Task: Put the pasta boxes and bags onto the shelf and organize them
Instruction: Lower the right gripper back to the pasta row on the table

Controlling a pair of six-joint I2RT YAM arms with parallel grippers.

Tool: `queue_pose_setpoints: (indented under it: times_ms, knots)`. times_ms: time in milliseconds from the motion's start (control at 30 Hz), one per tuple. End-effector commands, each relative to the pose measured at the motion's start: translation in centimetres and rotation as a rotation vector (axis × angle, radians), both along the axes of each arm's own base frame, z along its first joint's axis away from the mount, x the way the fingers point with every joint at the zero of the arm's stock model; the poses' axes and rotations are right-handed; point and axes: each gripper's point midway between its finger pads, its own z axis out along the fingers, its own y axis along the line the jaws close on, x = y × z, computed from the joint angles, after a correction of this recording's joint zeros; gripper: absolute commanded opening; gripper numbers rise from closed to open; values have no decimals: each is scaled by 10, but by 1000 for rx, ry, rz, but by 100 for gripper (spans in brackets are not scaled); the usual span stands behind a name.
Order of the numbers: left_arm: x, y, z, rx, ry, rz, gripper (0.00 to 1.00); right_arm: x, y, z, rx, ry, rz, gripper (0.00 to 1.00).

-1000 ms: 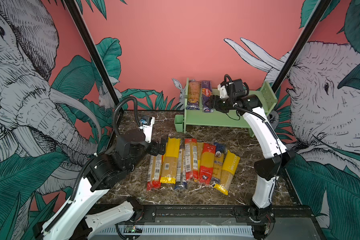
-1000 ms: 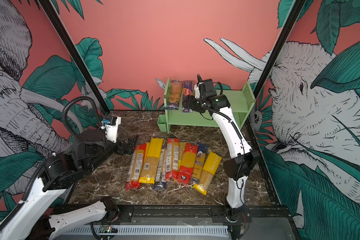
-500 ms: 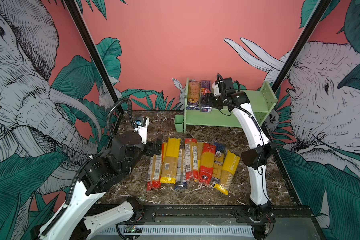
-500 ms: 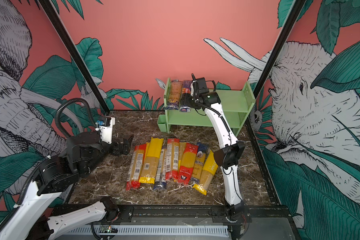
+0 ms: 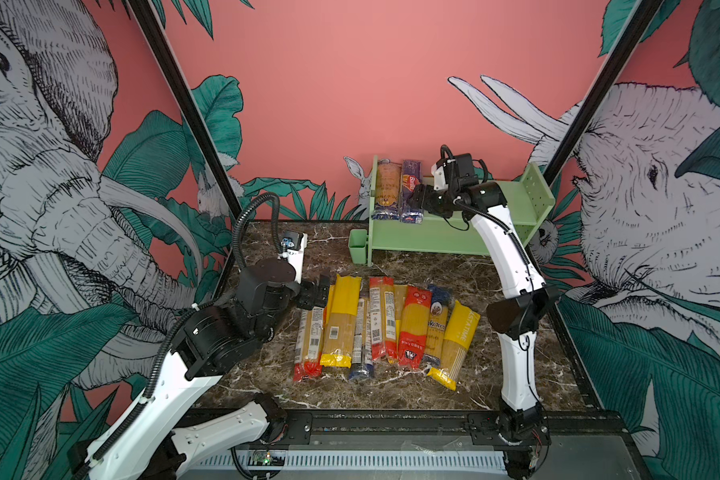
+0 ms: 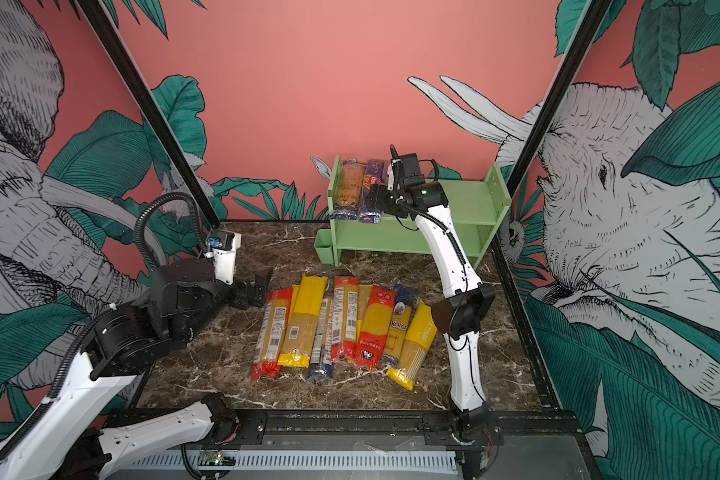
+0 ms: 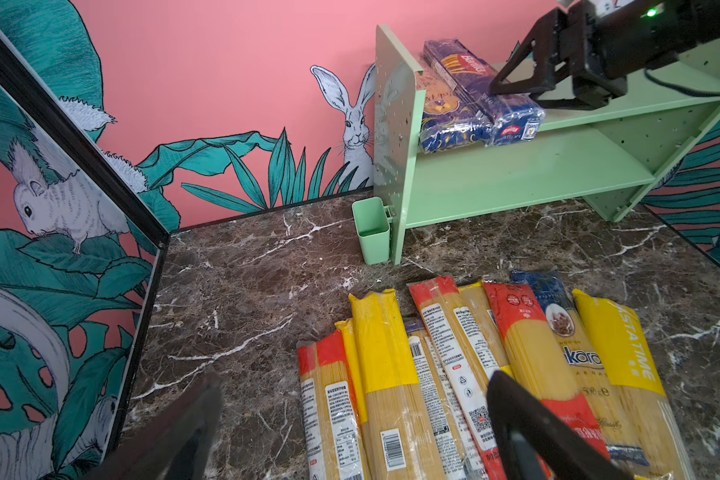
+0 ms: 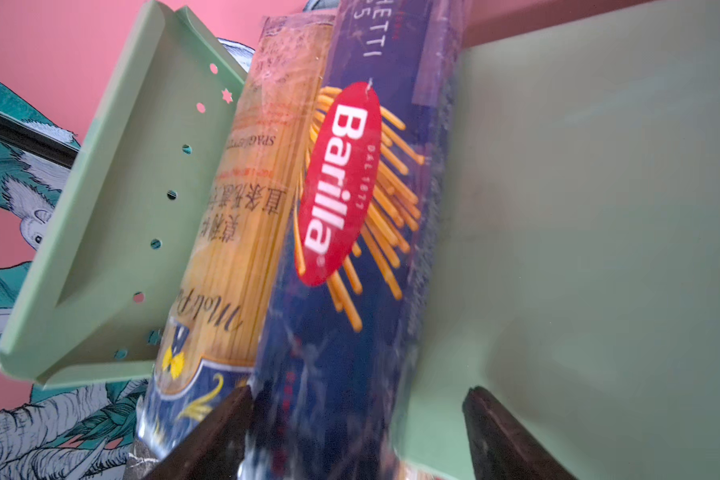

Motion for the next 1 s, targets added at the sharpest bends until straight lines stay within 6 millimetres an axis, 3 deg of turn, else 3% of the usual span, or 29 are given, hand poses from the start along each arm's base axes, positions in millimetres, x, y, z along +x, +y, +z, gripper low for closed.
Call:
queue_pose_setpoints:
  times_ms: [0,167,333,467,567,733,900,967]
  knots:
    - [-4,6,4,0,-13,0,99,-42,-21,34,-78,-58,-18,80]
    - [-13,-6,-1,-42,12,-85,100,-103,-24,14,-167,-8,-33,83]
    - [-28,-20,-9,-136,4,-197,100,-173,-15,-46,-189,114,-48,83]
    - [-41,-17,-26,-139,64,-226,99,-228,-1,-99,-186,195,-73,83]
    - [-51,-12,-37,-161,116,-231,99,-258,8,-136,-195,245,-81,84]
    - [-70,-8,-56,-257,190,-247,99,-283,32,-171,-220,299,-46,84]
    - [-87,-1,-78,-289,267,-250,99,-296,50,-205,-272,351,-28,84]
    - [-93,6,-78,-303,268,-248,99,-299,53,-219,-274,373,-28,84]
